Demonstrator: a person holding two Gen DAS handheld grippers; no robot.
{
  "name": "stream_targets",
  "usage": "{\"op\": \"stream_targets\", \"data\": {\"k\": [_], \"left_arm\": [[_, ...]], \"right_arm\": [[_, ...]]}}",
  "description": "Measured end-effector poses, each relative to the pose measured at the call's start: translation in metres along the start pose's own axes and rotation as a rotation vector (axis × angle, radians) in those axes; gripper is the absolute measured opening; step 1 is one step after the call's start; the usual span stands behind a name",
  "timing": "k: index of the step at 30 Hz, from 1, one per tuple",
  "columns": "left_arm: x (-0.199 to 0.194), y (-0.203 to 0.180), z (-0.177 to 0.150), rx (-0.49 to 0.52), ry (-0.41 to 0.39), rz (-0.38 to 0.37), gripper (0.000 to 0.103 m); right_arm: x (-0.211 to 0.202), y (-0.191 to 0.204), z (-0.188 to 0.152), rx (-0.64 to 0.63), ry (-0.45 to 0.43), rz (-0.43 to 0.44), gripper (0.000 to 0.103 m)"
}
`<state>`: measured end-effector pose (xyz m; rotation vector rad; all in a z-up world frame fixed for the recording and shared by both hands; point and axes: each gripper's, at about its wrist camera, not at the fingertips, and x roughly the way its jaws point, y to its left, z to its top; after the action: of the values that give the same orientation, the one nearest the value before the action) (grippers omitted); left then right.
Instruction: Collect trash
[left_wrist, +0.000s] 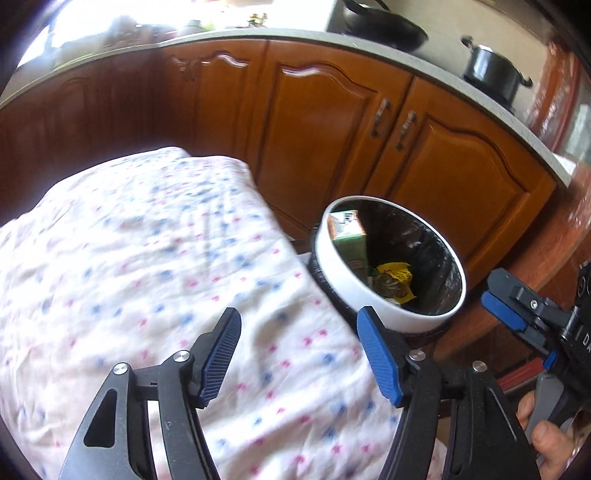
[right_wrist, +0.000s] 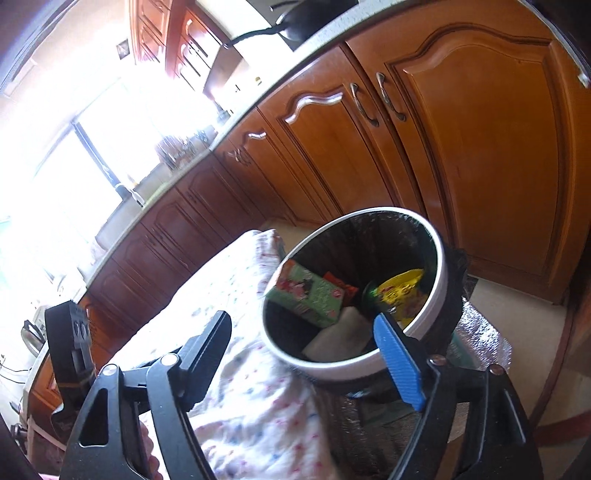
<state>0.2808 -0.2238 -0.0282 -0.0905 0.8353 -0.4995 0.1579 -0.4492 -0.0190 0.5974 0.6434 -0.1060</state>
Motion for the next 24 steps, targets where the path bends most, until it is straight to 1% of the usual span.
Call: {"op": "stream_targets", "data": {"k": [1,6,10,14,17,19,21,22,23,24], "left_arm": [[-0.006,0.005,-0.006,-0.017,-0.014,0.006,0.069],[-0.044,0.024,-0.035,-0.064,-0.082,0.036,0.070],[-0.073,0.029,-0.059,-0.064,-0.157,0.072,0.073],[-0.100,0.031,-0.081,-0.049,-0.229,0.107,0.077],[-0.116,0.030,-0.092,-0.039,-0.278,0.134,0.079],[-0.128,0.029,-0.100,-0.031,-0.318,0.151,0.081],[-0.143,0.027,-0.108,-0.019,-0.371,0.169,0.084],[-0.149,0.027,-0.113,-0.010,-0.398,0.183,0.091],[-0.155,0.026,-0.120,-0.004,-0.431,0.212,0.101],[-0.160,0.025,-0.126,-0.002,-0.464,0.244,0.102]], "right_arm": [[-0.003,0.003,-0.006,-0.001,-0.012,0.000,0.084],[-0.011,0.024,-0.034,-0.027,-0.052,0.008,0.086],[-0.020,0.039,-0.052,-0.052,-0.091,-0.003,0.093],[-0.031,0.053,-0.072,-0.107,-0.139,-0.042,0.098],[-0.039,0.065,-0.078,-0.162,-0.167,-0.080,0.100],[-0.051,0.077,-0.080,-0.214,-0.209,-0.100,0.101],[-0.064,0.089,-0.080,-0.269,-0.273,-0.120,0.103],[-0.072,0.096,-0.080,-0.298,-0.316,-0.130,0.103],[-0.078,0.102,-0.081,-0.328,-0.358,-0.139,0.103],[-0.083,0.107,-0.083,-0.360,-0.395,-0.147,0.103]]}}
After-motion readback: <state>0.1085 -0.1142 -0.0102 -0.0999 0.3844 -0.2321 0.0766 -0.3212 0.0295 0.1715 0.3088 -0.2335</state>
